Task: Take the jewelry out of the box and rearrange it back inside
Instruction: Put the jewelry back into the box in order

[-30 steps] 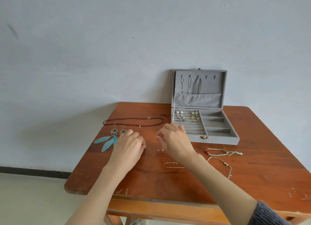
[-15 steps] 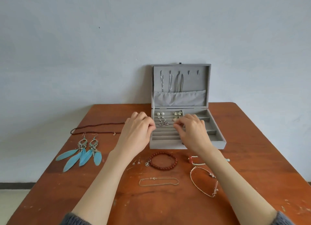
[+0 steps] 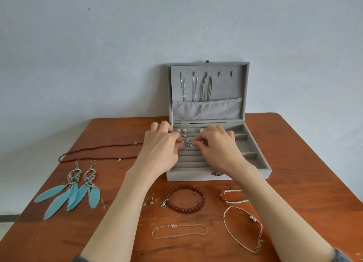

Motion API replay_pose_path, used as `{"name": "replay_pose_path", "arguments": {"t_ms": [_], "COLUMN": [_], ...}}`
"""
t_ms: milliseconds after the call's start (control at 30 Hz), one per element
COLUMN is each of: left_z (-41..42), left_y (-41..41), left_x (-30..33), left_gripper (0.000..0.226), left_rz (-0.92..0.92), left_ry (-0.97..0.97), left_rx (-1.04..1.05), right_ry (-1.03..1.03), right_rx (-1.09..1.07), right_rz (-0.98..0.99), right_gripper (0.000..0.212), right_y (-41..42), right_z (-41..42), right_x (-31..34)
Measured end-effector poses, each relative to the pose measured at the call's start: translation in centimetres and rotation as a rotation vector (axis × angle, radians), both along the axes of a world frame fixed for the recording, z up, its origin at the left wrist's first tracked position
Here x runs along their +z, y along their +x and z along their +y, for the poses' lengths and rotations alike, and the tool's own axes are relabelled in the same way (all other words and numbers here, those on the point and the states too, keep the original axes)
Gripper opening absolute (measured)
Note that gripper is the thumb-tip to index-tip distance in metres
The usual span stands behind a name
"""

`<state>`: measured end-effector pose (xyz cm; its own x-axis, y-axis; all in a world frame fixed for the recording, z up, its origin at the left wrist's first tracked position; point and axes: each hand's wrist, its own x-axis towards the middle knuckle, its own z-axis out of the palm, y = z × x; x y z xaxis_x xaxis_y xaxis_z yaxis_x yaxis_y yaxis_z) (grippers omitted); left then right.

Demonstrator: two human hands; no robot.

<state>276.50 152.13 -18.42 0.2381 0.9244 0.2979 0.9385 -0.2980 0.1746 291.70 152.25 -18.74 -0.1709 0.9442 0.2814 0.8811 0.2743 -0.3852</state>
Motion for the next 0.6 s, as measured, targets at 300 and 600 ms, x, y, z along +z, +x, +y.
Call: {"name": "replay_pose_path", "arguments": {"t_ms": [300,600], "left_z": [0.02,-0.09], "left_y": [0.39,0.49], "left_x": [-0.49,-0.36], "left_gripper": [0.024,0.022], "left_rz": [0.046,-0.01], "left_ry": [-0.029,0.018], "left_rx": [0.025,0.019], "right_ry": [-0.036,-0.026], "right_rx": [0.018,-0.008], "right_rz": [-0.127,-0.094], "right_gripper": [0.024,0.02], "right_y": [-0.58,-0.76], "right_z": [-0.33,-0.27], "right_x": [-0.14,-0.35]}}
